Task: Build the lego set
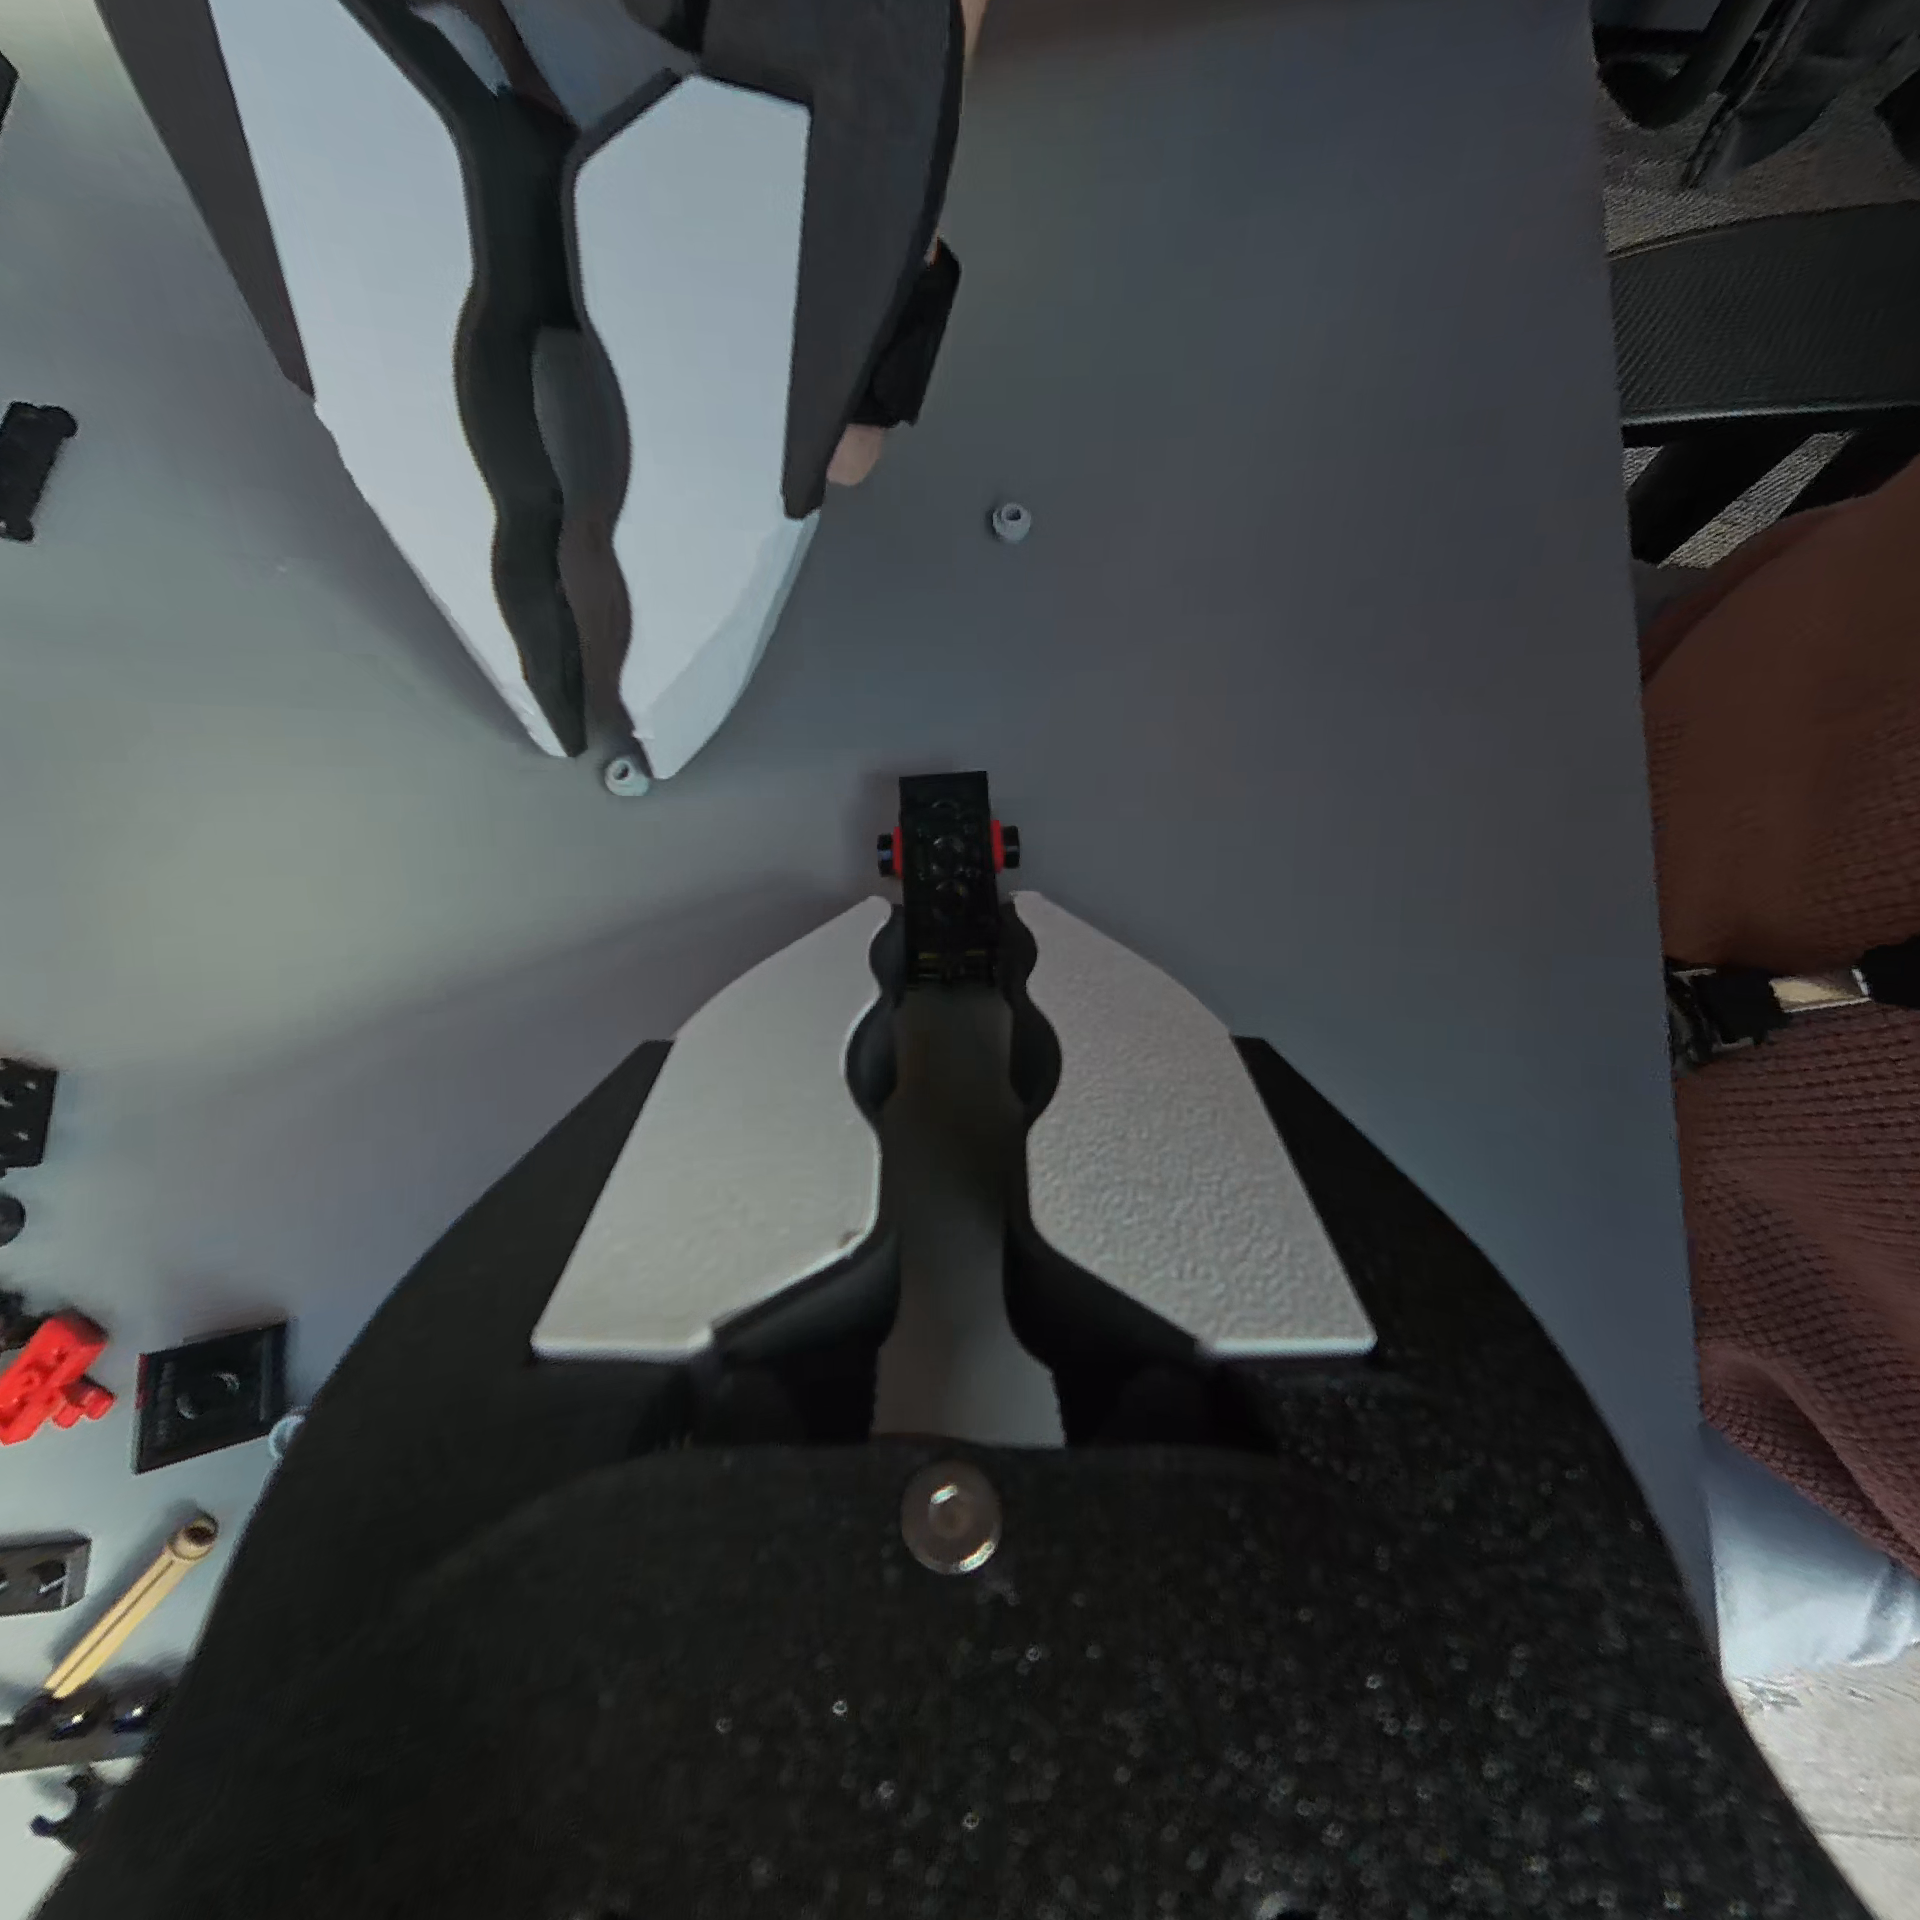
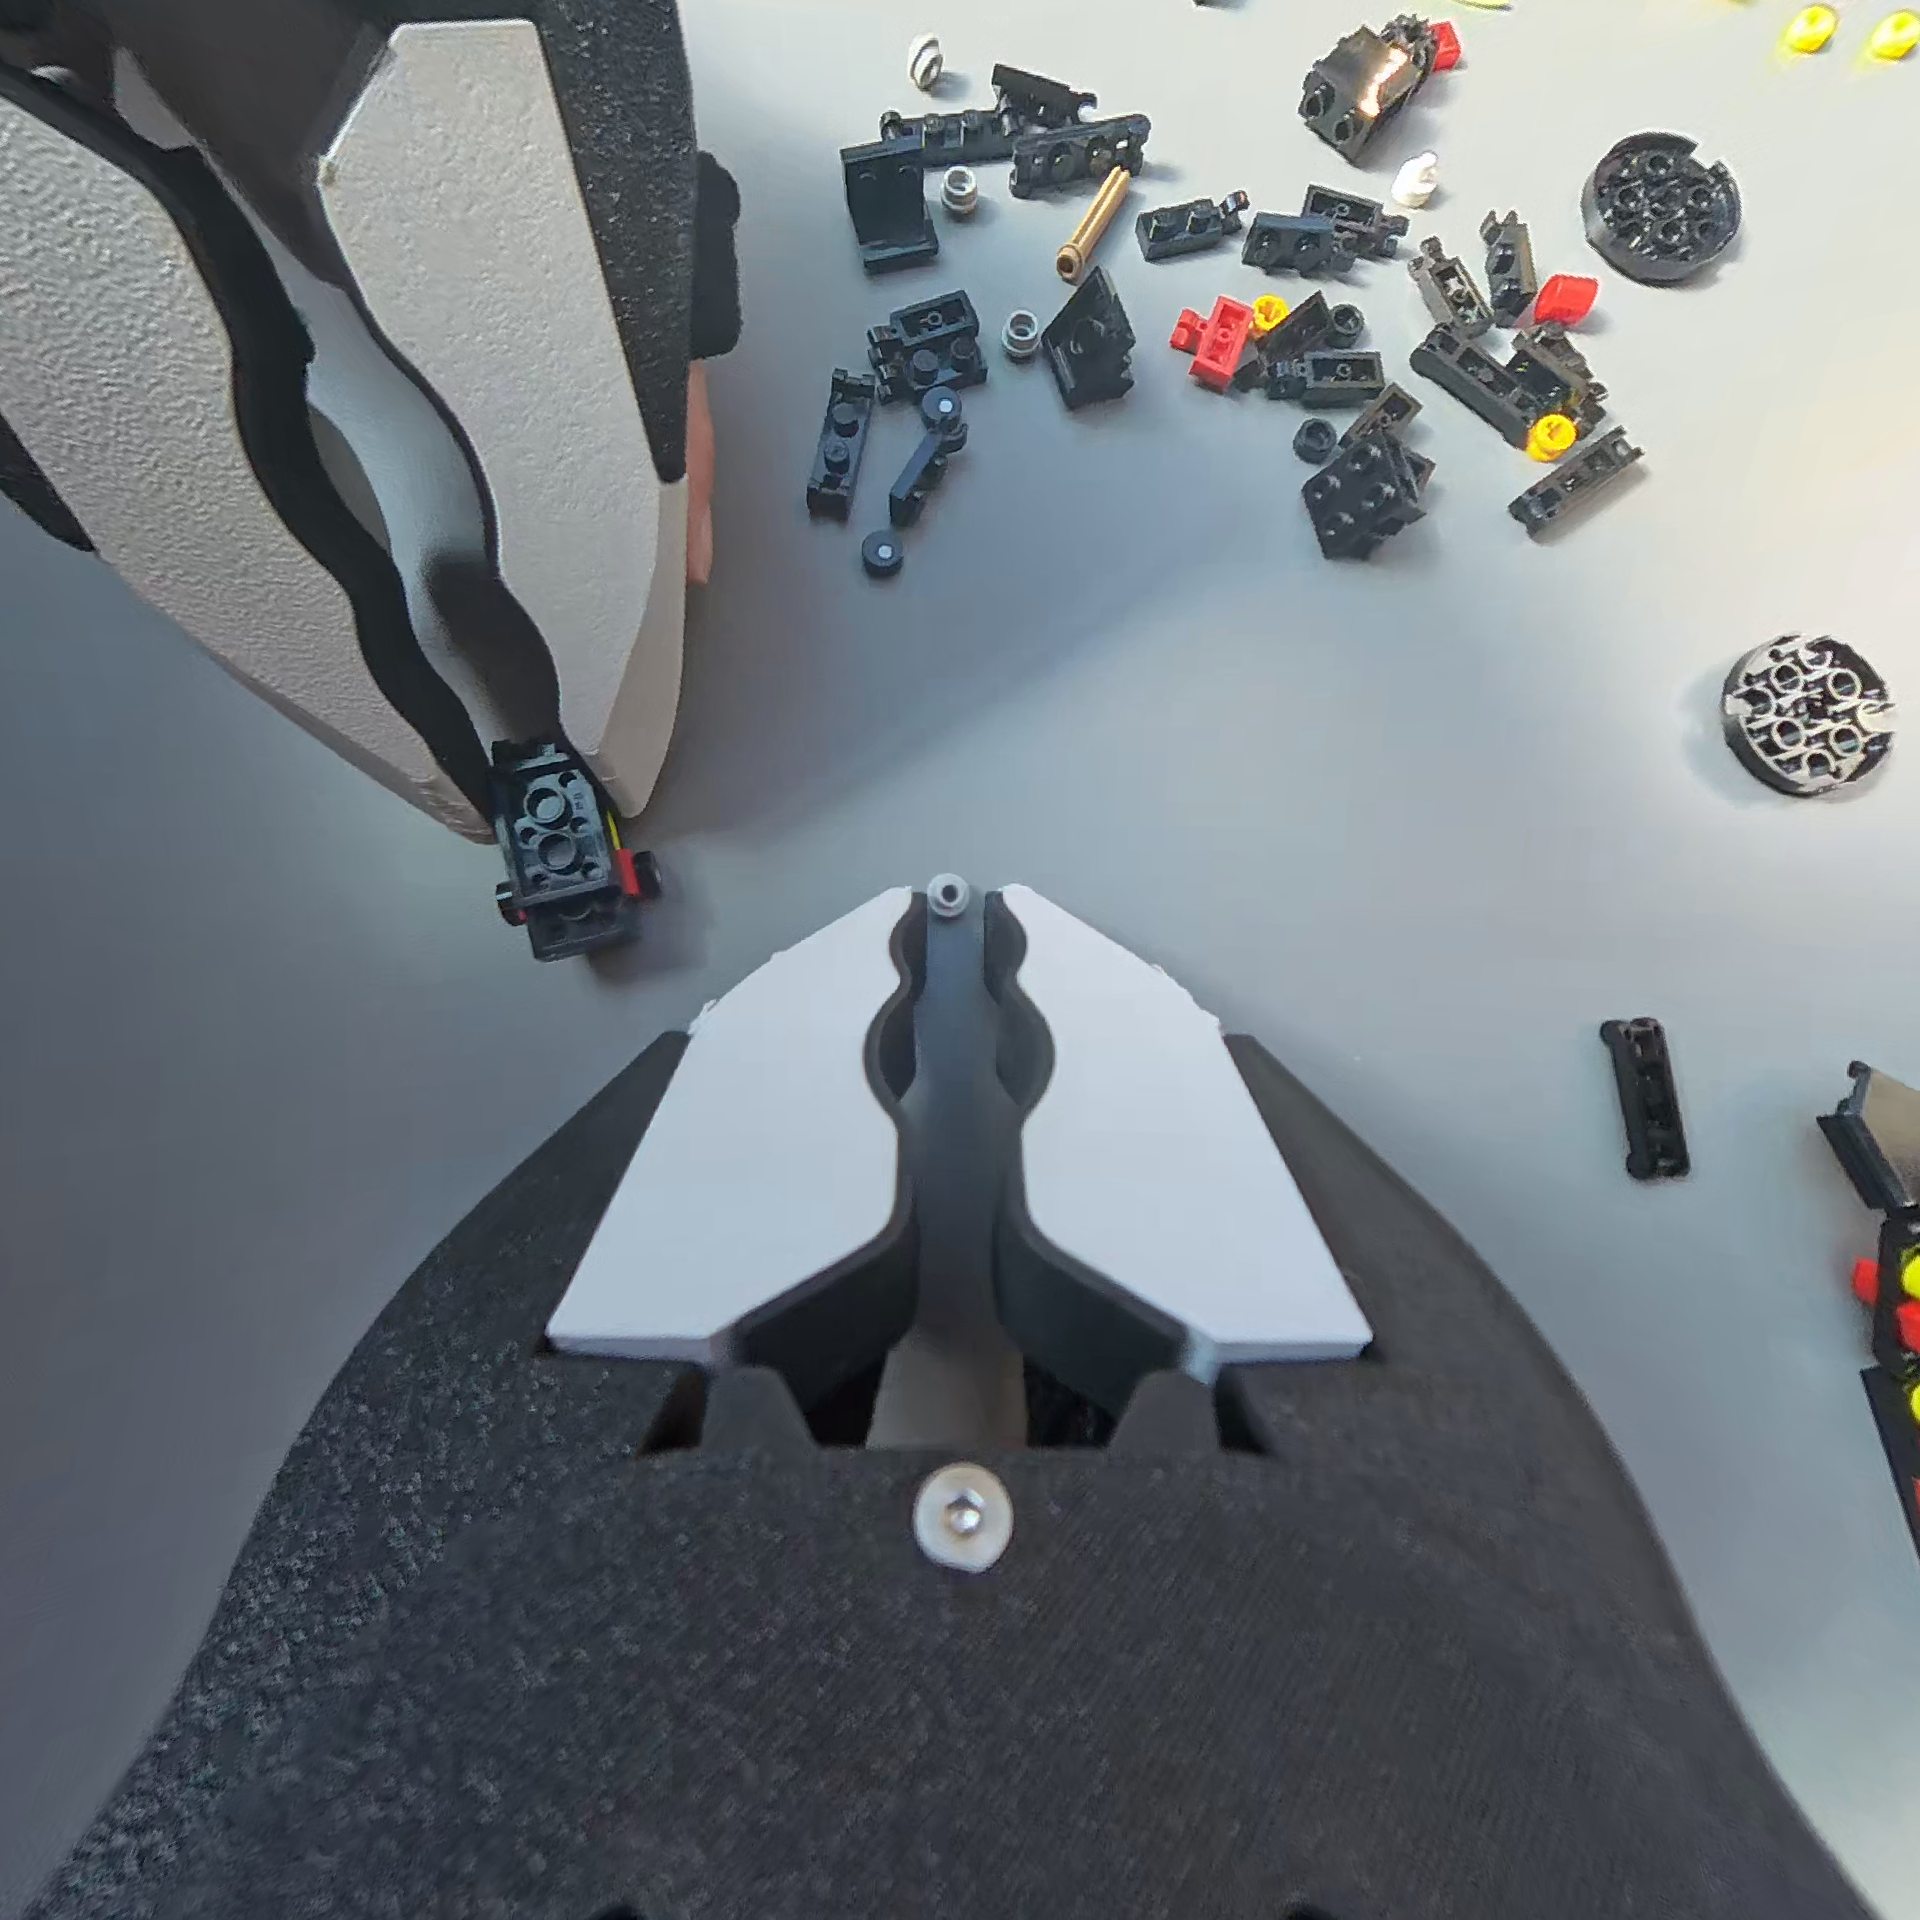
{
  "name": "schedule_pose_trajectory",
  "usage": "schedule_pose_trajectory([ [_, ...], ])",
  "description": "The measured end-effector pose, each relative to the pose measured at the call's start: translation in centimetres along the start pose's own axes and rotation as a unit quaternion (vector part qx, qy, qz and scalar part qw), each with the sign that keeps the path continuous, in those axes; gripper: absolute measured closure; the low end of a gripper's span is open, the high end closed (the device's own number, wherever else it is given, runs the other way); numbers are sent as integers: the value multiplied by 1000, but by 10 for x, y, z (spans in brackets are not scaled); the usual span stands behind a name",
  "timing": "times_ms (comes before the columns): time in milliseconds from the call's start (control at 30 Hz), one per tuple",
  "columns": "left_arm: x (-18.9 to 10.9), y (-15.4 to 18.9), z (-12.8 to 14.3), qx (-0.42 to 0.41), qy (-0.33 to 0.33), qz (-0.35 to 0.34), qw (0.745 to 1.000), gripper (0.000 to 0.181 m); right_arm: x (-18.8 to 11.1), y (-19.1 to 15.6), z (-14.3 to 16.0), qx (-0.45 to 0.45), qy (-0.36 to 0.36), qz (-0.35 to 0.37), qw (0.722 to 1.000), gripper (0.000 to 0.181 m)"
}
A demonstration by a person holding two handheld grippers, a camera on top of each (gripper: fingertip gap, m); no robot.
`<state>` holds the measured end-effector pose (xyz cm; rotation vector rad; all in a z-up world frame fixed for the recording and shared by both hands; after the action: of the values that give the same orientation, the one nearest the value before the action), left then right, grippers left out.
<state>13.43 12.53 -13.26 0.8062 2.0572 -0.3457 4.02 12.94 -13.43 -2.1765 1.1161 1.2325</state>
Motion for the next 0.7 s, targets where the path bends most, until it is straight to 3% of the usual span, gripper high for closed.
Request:
schedule_pose_trajectory([
  [100, 2, 1, -3, 8, 1, 9, 1000, 164, -17, -15, 21, -3, -39, -17, 999, 165],
  [200, 8, 9, -10, 27, 0, 25, 999, 164, -43, -42, 42, -11, -7, -6, 1000, 166],
  [333, 14, 13, -19, 48, -4, 38, 998, 164, -47, -65, 62, 10, 0, 25, 1000, 168],
  [600, 22, 12, -29, 59, -9, 43, 997, 164, -37, -66, 56, 49, 14, 27, 998, 175],
  [700, 22, 12, -30, 62, -9, 40, 997, 164, -40, -70, 39, 128, 94, -57, 986, 175],
])
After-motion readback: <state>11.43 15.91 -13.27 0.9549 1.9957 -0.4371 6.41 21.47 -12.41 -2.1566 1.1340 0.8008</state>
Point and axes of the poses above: each gripper's, where its closed fingertips meet, x out along the fingers, z out of its underside, y = z × x across the jaws, the point moved 4 cm from there along -x, back along the fingers, and after that the axes turned 9 degrees about -y, right-handed, at the moved point
